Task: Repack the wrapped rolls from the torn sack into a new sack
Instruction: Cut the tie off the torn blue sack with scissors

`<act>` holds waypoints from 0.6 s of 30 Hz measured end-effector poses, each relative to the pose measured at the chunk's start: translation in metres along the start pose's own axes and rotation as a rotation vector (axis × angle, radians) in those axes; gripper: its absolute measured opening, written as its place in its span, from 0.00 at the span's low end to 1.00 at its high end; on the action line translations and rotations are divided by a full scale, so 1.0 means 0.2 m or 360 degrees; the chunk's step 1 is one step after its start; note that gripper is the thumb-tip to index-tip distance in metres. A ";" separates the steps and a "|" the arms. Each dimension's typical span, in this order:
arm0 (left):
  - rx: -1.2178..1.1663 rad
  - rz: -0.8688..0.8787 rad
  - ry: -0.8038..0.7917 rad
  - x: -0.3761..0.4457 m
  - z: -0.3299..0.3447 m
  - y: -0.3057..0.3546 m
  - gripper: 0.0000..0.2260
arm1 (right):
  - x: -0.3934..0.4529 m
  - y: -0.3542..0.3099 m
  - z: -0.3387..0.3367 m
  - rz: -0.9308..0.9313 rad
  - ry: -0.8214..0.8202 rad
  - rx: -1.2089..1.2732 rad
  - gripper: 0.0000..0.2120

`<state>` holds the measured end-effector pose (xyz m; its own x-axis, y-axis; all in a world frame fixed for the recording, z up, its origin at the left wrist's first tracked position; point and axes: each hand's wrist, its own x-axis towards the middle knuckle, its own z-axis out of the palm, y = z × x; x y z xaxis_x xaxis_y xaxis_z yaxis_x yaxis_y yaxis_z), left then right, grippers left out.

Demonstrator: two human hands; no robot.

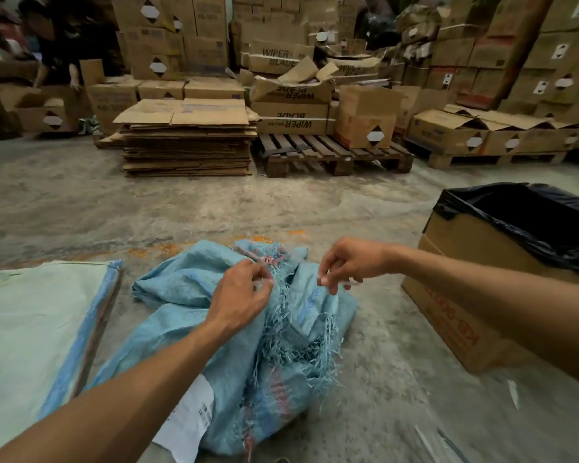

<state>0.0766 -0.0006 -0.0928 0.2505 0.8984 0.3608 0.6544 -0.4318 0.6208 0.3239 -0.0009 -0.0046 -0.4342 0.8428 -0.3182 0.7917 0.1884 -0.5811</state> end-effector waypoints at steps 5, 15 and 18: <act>-0.0074 0.0131 -0.0920 -0.31 0.13 0.00 0.04 | -0.04 0.18 0.38 0.0124 -0.0387 -0.0027 0.04; 0.0061 -0.0253 -0.1391 -0.83 0.49 -0.09 0.10 | -0.37 0.55 1.21 0.0382 -0.0478 0.0019 0.07; 0.0036 -0.0425 -0.1238 -0.91 0.57 -0.12 0.15 | -0.38 0.61 1.34 0.0324 -0.0353 -0.0088 0.07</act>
<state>0.0966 -0.1453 -0.2516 0.5018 0.7733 -0.3876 0.7739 -0.2013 0.6005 0.3384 -0.1774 -0.2515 -0.3424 0.7365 -0.5834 0.8916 0.0589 -0.4489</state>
